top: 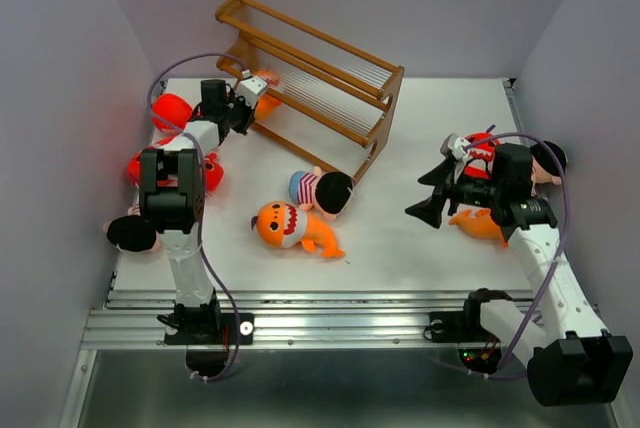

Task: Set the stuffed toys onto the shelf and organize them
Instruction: Place the stuffed toy onto shelf

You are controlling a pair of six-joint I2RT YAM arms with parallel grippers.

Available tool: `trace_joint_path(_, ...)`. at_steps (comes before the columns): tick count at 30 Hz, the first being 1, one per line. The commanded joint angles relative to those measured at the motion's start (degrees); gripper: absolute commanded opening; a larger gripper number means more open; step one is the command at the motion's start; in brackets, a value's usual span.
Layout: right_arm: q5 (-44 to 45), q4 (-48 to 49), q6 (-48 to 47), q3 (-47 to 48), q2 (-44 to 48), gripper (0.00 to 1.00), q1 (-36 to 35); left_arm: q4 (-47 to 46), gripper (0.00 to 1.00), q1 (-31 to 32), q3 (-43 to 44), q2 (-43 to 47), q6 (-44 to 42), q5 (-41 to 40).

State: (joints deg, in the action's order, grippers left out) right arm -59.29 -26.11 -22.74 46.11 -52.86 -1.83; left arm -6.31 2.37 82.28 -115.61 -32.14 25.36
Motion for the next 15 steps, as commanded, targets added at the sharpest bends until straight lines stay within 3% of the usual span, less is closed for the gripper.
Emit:
trace_joint_path(1,0.0,1.8,-1.2,-0.2,-0.3,1.0,0.3,1.7,0.0,-0.9,6.0,-2.3,-0.9,-1.6)
trace_joint_path(6,0.1,1.6,-1.3,-0.2,-1.2,1.0,0.3,2.8,0.0,-1.9,9.7,-3.9,1.0,-3.8)
trace_joint_path(15,0.6,1.5,-1.6,-0.1,-1.5,1.0,0.3,3.5,0.17,-4.1,11.3,-4.1,4.0,-9.8)
